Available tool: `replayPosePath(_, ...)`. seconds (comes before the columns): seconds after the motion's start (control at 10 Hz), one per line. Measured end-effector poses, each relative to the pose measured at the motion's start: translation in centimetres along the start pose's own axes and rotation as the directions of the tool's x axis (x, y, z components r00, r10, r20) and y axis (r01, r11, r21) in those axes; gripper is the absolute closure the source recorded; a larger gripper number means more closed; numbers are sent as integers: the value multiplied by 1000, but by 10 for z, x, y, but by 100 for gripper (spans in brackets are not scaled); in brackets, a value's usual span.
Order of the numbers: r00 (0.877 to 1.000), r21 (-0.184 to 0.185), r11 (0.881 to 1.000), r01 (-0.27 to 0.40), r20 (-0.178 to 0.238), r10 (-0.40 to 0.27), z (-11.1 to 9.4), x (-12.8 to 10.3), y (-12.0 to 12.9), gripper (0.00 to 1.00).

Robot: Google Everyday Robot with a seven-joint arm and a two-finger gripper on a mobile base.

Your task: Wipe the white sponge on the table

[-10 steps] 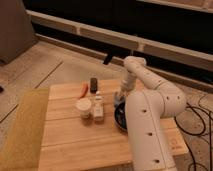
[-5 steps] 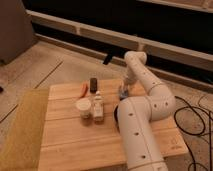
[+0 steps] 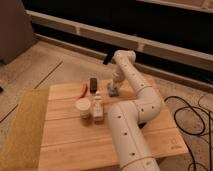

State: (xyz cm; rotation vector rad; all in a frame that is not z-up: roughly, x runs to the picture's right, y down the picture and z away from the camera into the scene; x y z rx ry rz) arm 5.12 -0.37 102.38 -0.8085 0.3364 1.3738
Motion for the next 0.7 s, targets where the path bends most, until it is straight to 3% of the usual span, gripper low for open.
replayPosePath(0.2, 1000, -73, 997, -11, 18, 12, 0, -8, 28, 100)
replayPosePath(0.4, 998, -142, 988, -62, 7, 63, 2, -6, 40, 100)
replayPosePath(0.5, 995, -175, 980, -100, -3, 101, 3, -2, 40, 100)
replayPosePath(0.7, 987, -207, 965, -159, -30, 156, 8, 7, 30, 100)
